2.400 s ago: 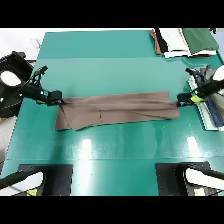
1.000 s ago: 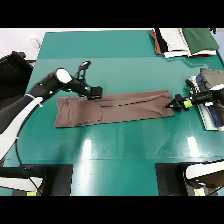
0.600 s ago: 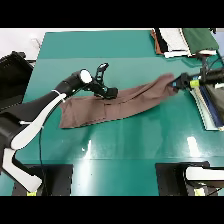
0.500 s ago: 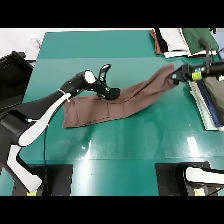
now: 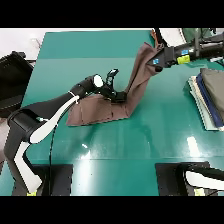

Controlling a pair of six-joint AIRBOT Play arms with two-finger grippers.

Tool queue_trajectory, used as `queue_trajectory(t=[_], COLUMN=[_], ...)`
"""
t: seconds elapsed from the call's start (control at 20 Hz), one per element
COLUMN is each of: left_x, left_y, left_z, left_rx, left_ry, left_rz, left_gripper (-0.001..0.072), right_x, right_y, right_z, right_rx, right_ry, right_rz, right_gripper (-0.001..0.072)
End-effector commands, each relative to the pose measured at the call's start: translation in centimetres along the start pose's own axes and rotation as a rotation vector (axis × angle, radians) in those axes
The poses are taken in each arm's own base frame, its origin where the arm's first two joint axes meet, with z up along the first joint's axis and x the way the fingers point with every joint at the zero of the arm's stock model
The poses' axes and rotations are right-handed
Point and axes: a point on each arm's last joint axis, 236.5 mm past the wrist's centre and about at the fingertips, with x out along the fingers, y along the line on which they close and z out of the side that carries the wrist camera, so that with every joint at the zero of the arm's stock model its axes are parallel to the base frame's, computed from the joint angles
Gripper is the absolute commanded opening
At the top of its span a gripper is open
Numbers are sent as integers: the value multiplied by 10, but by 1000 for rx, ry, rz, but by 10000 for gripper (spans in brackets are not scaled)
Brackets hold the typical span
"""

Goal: Fold the shirts.

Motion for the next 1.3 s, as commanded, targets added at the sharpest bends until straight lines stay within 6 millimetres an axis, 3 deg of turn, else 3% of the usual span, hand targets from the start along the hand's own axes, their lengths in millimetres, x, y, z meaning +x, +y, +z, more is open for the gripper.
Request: queue_trajectory(t=[0.0, 0.1, 0.2, 0.3, 0.4, 0.5, 0.6, 0.65, 0.75, 0.9, 1.05, 1.1, 1.15, 1.2, 1.25], left_x=[-26, -74, -145, -228, -311, -378, -419, -430, -433, -418, -396, -388, -379, -372, -364], left_y=[15, 33, 53, 72, 87, 95, 97, 95, 92, 81, 62, 55, 49, 43, 37], left_z=[12, 44, 79, 105, 118, 119, 114, 111, 104, 99, 98, 97, 97, 97, 96], left_rx=[-18, -21, -14, -3, 5, 9, 5, 5, 9, 44, 85, 115, 132, 144, 154], left_ry=[20, -54, -179, -316, -456, -572, -643, -658, -643, -596, -561, -543, -528, -516, -503], left_rz=[7, 32, 81, 147, 229, 305, 341, 348, 350, 334, 303, 296, 286, 276, 267], left_gripper=[27, 27, 28, 28, 28, 28, 28, 28, 28, 28, 28, 28, 28, 28, 28], right_x=[21, 37, 64, 105, 157, 200, 222, 224, 217, 193, 155, 145, 136, 130, 130], right_y=[37, 60, 88, 117, 153, 188, 199, 193, 153, 47, -62, -90, -119, -141, -154], right_z=[3, 4, 2, -9, -21, -32, -43, -45, -48, -70, -115, -129, -145, -159, -170], right_rx=[-46, -79, -113, -133, -120, -136, -192, -228, -242, -155, 87, 175, 271, 360, 446], right_ry=[-6, -17, -22, -7, -11, -49, -10, 19, 77, 192, 269, 269, 266, 264, 257], right_rz=[48, 79, 121, 171, 256, 349, 366, 346, 249, 24, -145, -182, -223, -248, -240], right_gripper=[16, 16, 17, 16, 32, 323, 339, 338, 337, 337, 339, 364, 526, 579, 579])
